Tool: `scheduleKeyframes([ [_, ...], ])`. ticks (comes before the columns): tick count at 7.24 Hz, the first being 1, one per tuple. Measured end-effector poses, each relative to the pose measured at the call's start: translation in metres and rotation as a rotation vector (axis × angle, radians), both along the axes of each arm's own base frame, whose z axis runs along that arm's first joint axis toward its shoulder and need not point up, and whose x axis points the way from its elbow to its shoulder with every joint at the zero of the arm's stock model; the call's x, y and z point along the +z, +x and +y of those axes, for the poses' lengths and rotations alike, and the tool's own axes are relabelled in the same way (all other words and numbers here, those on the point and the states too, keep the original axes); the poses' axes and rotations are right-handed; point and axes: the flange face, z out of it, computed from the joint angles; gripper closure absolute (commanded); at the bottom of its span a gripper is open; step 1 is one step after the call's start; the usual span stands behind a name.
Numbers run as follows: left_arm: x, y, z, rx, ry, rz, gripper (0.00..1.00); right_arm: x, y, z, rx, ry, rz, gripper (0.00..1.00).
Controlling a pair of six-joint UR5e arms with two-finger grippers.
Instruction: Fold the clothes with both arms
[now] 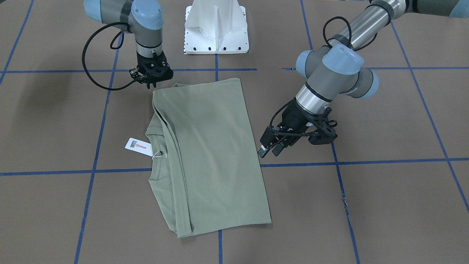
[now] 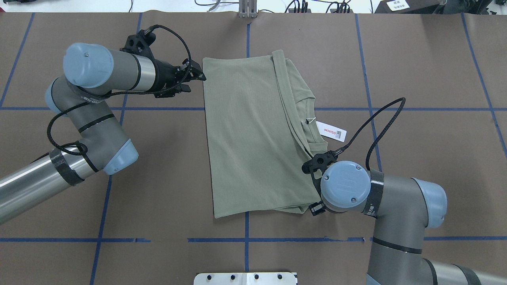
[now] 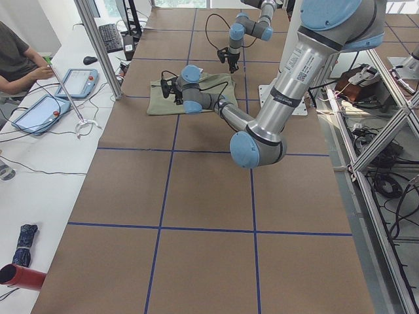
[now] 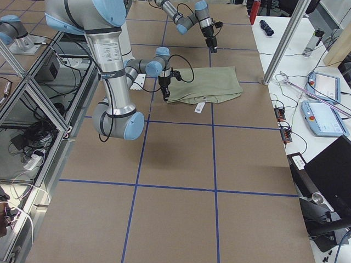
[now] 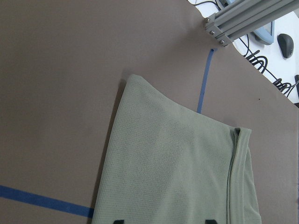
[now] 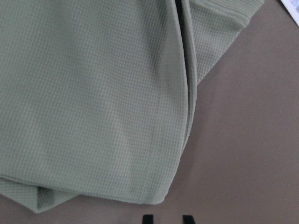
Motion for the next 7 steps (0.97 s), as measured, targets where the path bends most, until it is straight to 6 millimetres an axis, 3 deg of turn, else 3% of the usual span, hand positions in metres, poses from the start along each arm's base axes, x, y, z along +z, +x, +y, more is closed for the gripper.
scheduleKeyframes([
  [1, 0.001, 0.000, 0.000, 0.000, 0.000, 0.000, 0.35, -0.006, 0.005, -0.006, 0.010, 0.006, -0.012, 0.00],
  [2, 0.002, 0.001, -0.001, -0.001, 0.000, -0.001, 0.35, -0.013, 0.007, -0.026, 0.028, 0.020, -0.019, 0.00],
  [4, 0.003, 0.001, -0.001, 0.000, -0.001, 0.000, 0.35, -0.034, -0.010, -0.082, 0.058, 0.051, -0.012, 0.00],
  [5, 0.004, 0.001, -0.001, 0.000, -0.002, -0.001, 0.35, -0.035, -0.016, -0.101, 0.057, 0.062, 0.004, 0.00],
  [7, 0.006, 0.002, -0.002, 0.000, -0.004, -0.003, 0.35, -0.024, -0.024, -0.119, 0.052, 0.071, 0.028, 0.00],
])
